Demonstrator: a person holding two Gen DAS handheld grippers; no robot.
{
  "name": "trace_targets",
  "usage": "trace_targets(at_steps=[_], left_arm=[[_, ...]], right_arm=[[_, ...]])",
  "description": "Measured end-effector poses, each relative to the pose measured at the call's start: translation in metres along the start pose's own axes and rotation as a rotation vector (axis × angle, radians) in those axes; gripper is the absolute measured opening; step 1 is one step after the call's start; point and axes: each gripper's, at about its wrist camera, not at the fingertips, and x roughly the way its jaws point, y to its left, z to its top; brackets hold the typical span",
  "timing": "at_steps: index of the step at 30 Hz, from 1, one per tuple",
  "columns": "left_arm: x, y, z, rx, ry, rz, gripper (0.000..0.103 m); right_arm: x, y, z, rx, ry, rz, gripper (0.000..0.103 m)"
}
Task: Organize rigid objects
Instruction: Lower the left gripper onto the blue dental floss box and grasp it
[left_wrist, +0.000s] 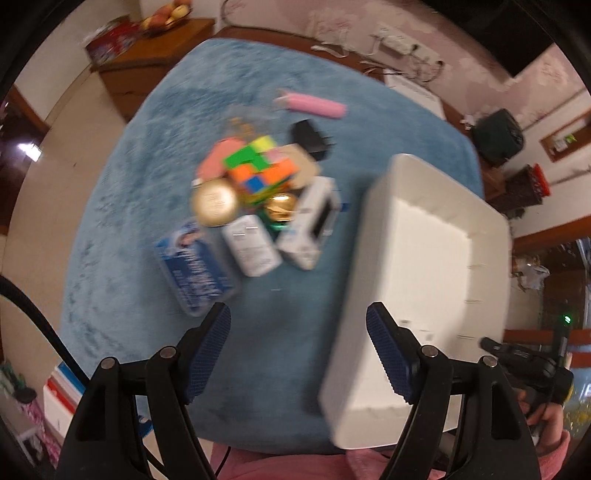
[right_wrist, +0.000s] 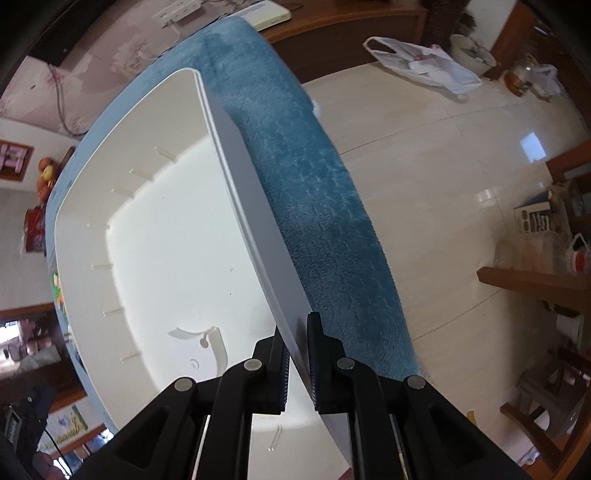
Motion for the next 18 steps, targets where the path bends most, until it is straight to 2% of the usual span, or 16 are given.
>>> trace_targets(at_steps=[6, 10, 18], left_arm=[[0.021, 0.050, 0.012, -0.045, 0.078, 0.057, 0.079], [0.036, 0.067, 0.020, -0.051, 0.126, 0.069, 0.079], [0.074, 0.091, 0.035, -0.083, 0.226, 0.051, 0.079]], right_arm=[[-0.001, 0.003, -0.004, 0.051, -0.036, -0.045, 0.010], [-0.002, 0.004, -0.005, 0.084, -0.047, -0.064, 0.011], [-0.004, 0.007, -0.010, 0.142, -0.068, -0.090, 0.013]])
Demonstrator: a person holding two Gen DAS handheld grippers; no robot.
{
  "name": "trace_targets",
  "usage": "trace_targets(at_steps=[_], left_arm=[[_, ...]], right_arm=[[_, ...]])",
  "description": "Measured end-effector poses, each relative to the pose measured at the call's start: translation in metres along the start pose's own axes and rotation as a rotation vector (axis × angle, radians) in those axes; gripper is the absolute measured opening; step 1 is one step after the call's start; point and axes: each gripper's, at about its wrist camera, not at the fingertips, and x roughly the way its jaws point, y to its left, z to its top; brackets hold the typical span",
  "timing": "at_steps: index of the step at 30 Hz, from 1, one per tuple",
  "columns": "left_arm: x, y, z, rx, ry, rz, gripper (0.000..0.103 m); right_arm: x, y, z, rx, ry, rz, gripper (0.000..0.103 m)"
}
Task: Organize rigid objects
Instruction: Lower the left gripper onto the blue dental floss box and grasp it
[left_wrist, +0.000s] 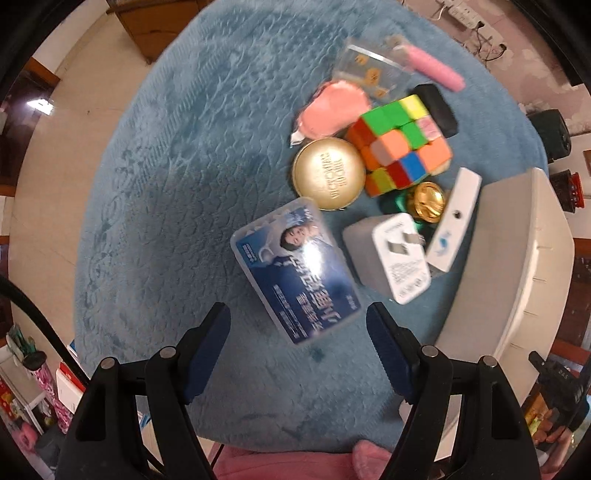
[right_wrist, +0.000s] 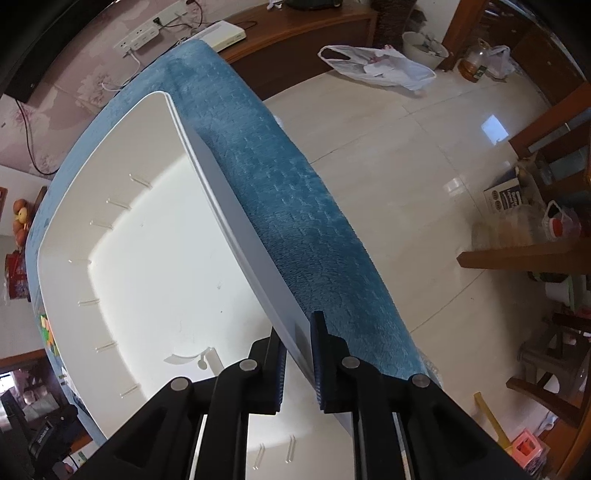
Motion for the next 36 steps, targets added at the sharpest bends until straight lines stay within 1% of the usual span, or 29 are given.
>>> trace_targets(at_steps=[5, 7, 9, 10, 12, 16, 19, 23, 27, 28, 36], left_arm=[[0.019, 0.001, 0.012, 0.028, 0.041, 0.013, 0.079], [0.027, 0.002, 0.016, 0.033, 0.063, -0.003, 0.079], [0.032, 0.002, 0.019, 0.018, 0.082, -0.044, 0.080], [0.035, 0.002, 0.022, 0.011, 0.089, -0.049, 0.080], [0.040, 0.000, 0.025, 0.006, 0.105, -0.053, 0.080], [0.050, -0.005, 0.033, -0.012, 0.128, -0.036, 0.080], [0.056, -0.006, 0.038, -0.027, 0.134, -0.040, 0.079], [0.060, 0.003, 0.045, -0.052, 0.121, -0.048, 0.077], [0.060, 0.006, 0.040, -0.075, 0.103, -0.043, 0.076], [0.055, 0.008, 0.031, -0.081, 0.104, -0.039, 0.074], [0.041, 0.004, -0.004, -0.114, 0.079, -0.007, 0.071]], right_arm=[[-0.004, 0.004, -0.006, 0.017, -0.019, -0.025, 0.015], [-0.005, 0.005, -0.007, 0.020, -0.024, -0.033, 0.015], [-0.004, 0.006, -0.007, 0.023, -0.027, -0.038, 0.015], [-0.004, 0.006, -0.007, 0.024, -0.028, -0.040, 0.015], [-0.003, 0.006, -0.007, 0.031, -0.028, -0.039, 0.016], [-0.003, 0.007, -0.006, 0.034, -0.026, -0.036, 0.016], [-0.003, 0.006, -0.005, 0.031, -0.022, -0.030, 0.016], [-0.002, 0.005, -0.003, 0.018, -0.010, -0.023, 0.016], [-0.001, 0.004, -0.001, 0.003, 0.003, -0.008, 0.015], [0.000, 0.003, 0.000, -0.002, 0.007, -0.001, 0.015], [0.003, 0.000, 0.007, -0.076, 0.044, 0.047, 0.013]])
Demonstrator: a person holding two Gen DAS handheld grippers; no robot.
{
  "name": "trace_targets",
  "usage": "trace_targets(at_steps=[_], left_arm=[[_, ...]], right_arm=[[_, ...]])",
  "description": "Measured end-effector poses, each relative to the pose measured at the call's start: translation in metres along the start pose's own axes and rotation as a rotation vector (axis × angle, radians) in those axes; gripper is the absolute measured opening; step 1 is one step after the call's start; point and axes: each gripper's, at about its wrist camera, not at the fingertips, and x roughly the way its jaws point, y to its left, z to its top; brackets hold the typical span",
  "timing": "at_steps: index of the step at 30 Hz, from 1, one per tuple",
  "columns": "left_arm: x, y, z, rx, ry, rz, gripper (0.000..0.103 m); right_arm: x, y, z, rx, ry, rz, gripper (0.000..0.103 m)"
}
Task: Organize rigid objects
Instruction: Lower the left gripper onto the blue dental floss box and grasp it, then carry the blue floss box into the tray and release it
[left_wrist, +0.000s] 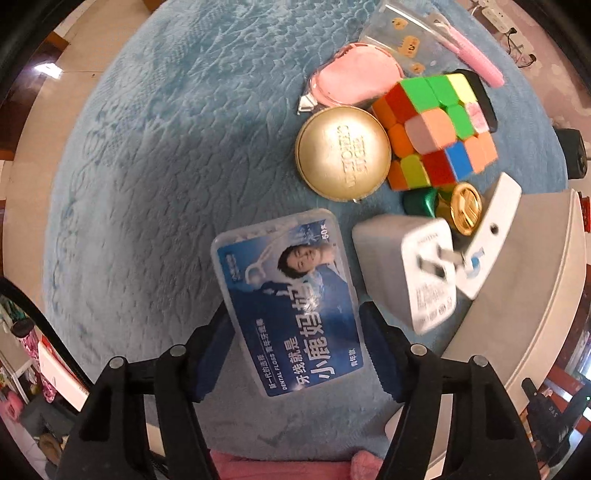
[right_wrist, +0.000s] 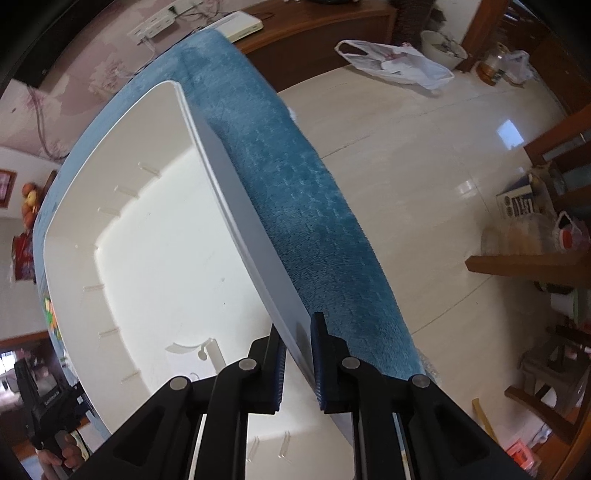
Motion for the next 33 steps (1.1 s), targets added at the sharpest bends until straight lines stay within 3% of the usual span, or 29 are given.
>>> trace_targets(at_steps=[8, 15, 19, 24, 25, 33], left_arm=[[-0.022, -0.014, -0.050, -0.040, -0.054, -0.026, 0.069], [-0.052, -0.046, -0.096, 0.014, -0.118, -0.007, 0.069], [-0.075, -0.064, -0.116, 0.034, -0.167, -0.032, 0.069], [-0.105, -0.099, -0.112, 0.077, -0.221, -0.068, 0.069], [-0.104, -0.104, -0.102, 0.091, -0.231, -0.081, 0.069], [-0.107, -0.172, -0.118, 0.274, -0.311, -0.146, 0.069]], right_arm=[[0.004, 0.004, 0.005, -0.126, 0.046, 0.034, 0.013], [0.006, 0.008, 0.008, -0.248, 0.077, 0.046, 0.012], [0.005, 0.011, 0.007, -0.311, 0.085, 0.057, 0.012], [0.005, 0.013, 0.005, -0.372, 0.094, 0.075, 0.012], [0.005, 0.013, 0.006, -0.378, 0.096, 0.079, 0.012], [0.005, 0.014, 0.006, -0.426, 0.107, 0.088, 0.012]])
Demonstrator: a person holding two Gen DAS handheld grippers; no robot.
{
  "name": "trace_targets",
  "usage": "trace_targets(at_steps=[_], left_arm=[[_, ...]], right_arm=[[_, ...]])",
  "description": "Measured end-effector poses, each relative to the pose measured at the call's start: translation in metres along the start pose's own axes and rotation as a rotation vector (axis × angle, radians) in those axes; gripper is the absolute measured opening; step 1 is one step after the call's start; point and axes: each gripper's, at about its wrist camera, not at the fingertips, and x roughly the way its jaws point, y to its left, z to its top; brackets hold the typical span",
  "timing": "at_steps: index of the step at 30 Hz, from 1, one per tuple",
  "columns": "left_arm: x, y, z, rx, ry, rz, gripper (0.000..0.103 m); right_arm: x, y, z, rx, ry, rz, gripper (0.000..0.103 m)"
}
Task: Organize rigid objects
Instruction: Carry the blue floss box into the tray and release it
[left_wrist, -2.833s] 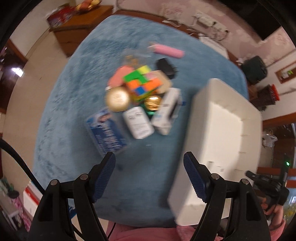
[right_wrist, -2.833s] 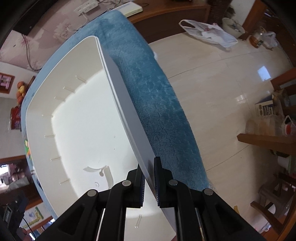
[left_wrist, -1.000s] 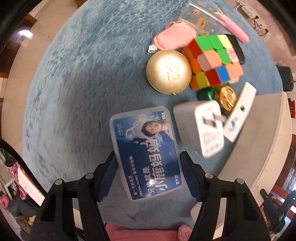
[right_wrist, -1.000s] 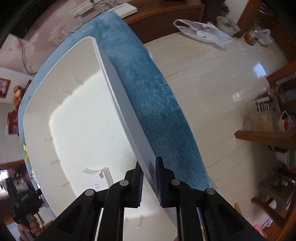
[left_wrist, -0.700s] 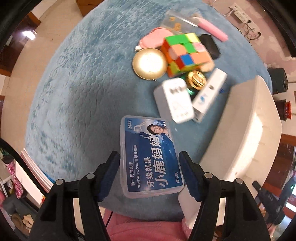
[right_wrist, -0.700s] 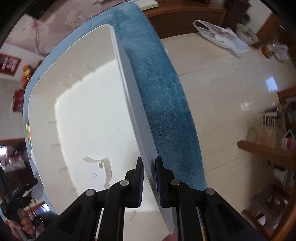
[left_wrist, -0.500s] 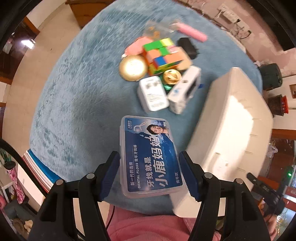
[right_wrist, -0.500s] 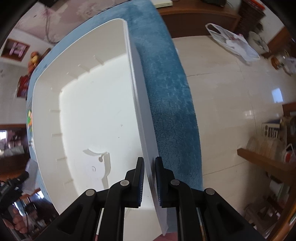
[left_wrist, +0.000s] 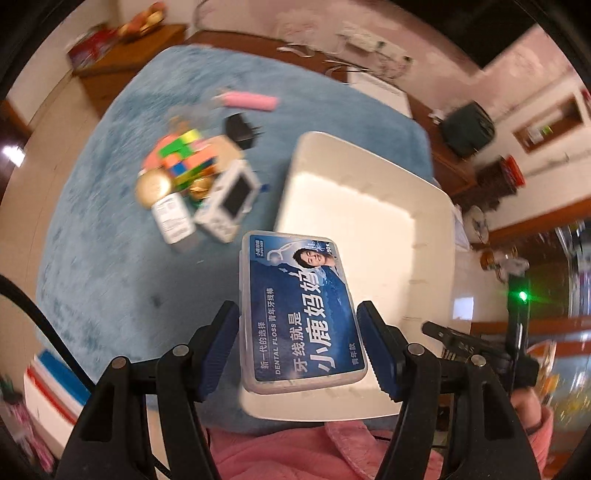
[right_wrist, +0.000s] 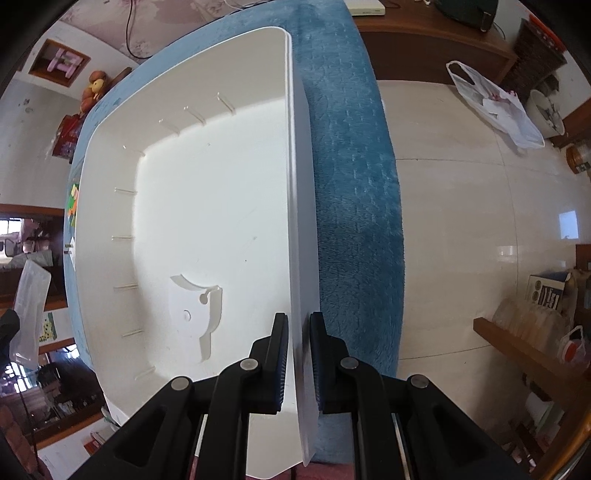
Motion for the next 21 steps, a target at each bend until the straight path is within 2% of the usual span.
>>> trace_targets(at_steps=[5, 9, 11, 16, 21], left_arm=[[0.013, -0.033, -0.008, 0.109, -0.002, -0.036, 0.069], [0.024, -0.056, -0.018, 0.233, 0.004, -0.009, 0.069], [0.027, -0.063, -0.021, 0.272, 0.006, -0.010, 0.066], [0.026, -0.071, -0.021, 0.305, -0.008, -0.040, 0.066], [0.023, -0.063, -0.016, 0.281, -0.015, -0.048, 0.068]], right_arm=[[0.000, 0.000, 0.002, -0.012, 0.003, 0.004, 0.012], [0.001, 0.001, 0.002, -0.014, 0.005, 0.008, 0.012], [0.002, 0.000, 0.003, -0.013, 0.006, 0.010, 0.012], [0.002, -0.002, 0.003, -0.006, 0.008, 0.012, 0.012], [0.002, -0.001, 0.003, 0.003, 0.007, 0.009, 0.012]])
